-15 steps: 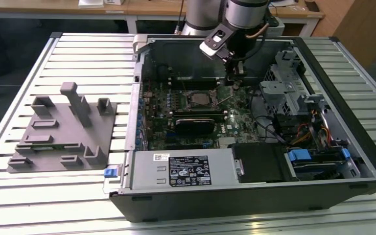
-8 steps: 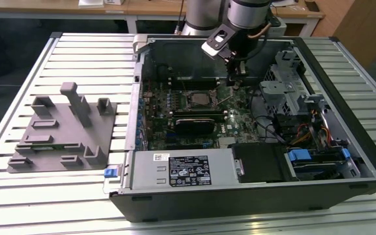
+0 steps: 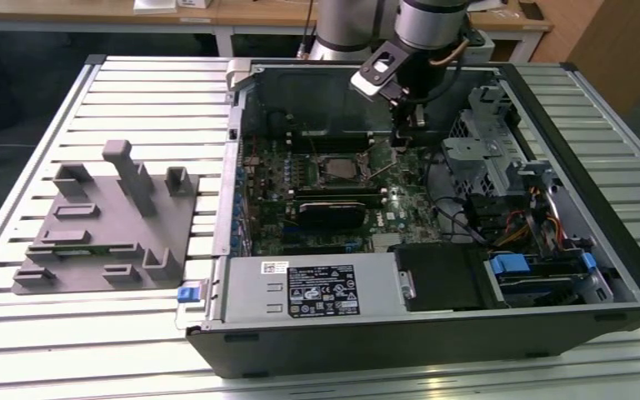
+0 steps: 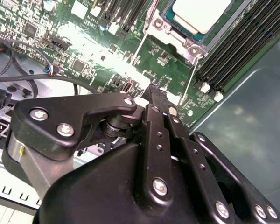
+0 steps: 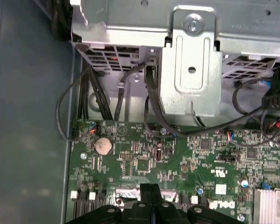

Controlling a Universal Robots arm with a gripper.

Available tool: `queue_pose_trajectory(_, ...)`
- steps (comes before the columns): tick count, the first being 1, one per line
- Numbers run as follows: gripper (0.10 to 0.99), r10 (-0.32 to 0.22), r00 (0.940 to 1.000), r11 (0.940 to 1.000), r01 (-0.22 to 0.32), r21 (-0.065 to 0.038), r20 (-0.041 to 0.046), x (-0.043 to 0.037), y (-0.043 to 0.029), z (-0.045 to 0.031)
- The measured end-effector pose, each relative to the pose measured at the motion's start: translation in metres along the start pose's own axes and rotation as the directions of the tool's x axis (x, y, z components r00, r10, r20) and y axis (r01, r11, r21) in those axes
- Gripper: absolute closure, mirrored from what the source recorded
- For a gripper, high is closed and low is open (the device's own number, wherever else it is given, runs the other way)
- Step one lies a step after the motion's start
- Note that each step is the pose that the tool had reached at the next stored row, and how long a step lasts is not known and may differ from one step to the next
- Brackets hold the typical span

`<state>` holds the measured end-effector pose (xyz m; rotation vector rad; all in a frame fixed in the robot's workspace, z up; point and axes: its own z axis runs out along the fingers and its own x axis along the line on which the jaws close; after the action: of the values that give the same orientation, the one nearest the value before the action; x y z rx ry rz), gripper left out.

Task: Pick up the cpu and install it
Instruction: 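Close the cpu cover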

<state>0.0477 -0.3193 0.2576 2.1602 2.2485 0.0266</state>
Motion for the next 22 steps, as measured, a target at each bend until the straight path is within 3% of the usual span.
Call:
queue_pose_trajectory(10,0.98,0.0,1.0,1.0,0.0,0.004,0.0042,0.004,0.0131,0.002)
queue_pose_trajectory(22,0.98,0.0,1.0,1.0,0.0,0.009,0.0069,0.0063,0.0177,0.0134)
